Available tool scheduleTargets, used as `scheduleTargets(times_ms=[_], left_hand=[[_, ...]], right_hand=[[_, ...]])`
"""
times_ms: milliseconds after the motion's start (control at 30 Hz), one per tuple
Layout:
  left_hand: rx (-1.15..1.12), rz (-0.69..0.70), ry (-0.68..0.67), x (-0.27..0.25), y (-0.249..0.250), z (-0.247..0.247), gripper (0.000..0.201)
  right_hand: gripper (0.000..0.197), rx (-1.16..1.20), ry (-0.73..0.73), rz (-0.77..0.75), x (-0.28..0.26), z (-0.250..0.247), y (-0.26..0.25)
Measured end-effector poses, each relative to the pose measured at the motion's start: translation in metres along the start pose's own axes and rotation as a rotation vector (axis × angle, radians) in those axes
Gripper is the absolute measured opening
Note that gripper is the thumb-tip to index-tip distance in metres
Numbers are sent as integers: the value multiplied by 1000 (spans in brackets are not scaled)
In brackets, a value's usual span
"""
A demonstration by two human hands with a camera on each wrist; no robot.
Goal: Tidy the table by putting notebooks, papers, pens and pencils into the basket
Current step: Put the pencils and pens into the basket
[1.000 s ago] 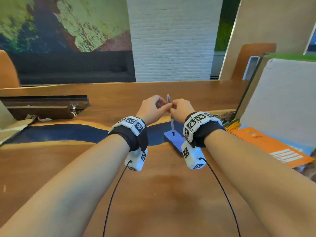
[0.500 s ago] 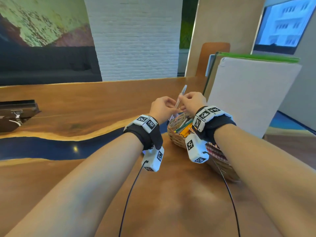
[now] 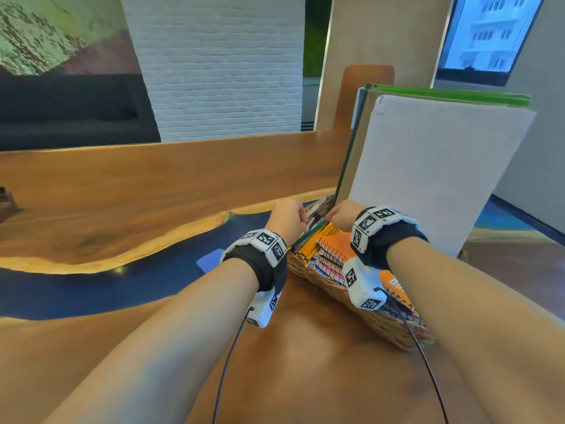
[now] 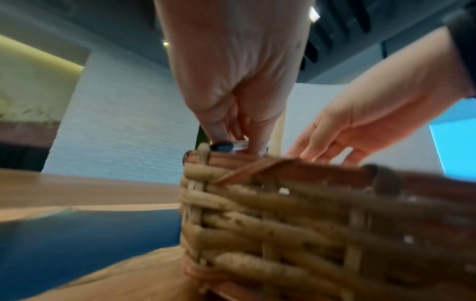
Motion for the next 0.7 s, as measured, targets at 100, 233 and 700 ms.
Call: scheduleTargets(times_ms=[100,233,700], left_hand=[[103,-3,-25,5,-5,11,17],[227,42,-80,3,-11,23,27],[143,57,-89,2,-14,10,20]], right_hand=[[38,-24,-28,-87,7,3,-6],[42,-273,-194,-180,-1,8,-25],[45,-551,-286,-230,-8,9,-25]])
Point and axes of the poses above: each hand's wrist, its own x-axis towards the middle knuckle, its own z-axis out of the palm, y = z × x, the point moved 1 cm from there along x, towards the middle knuckle, and after that the axes turned 1 degree about -x, right-handed, at the moved point
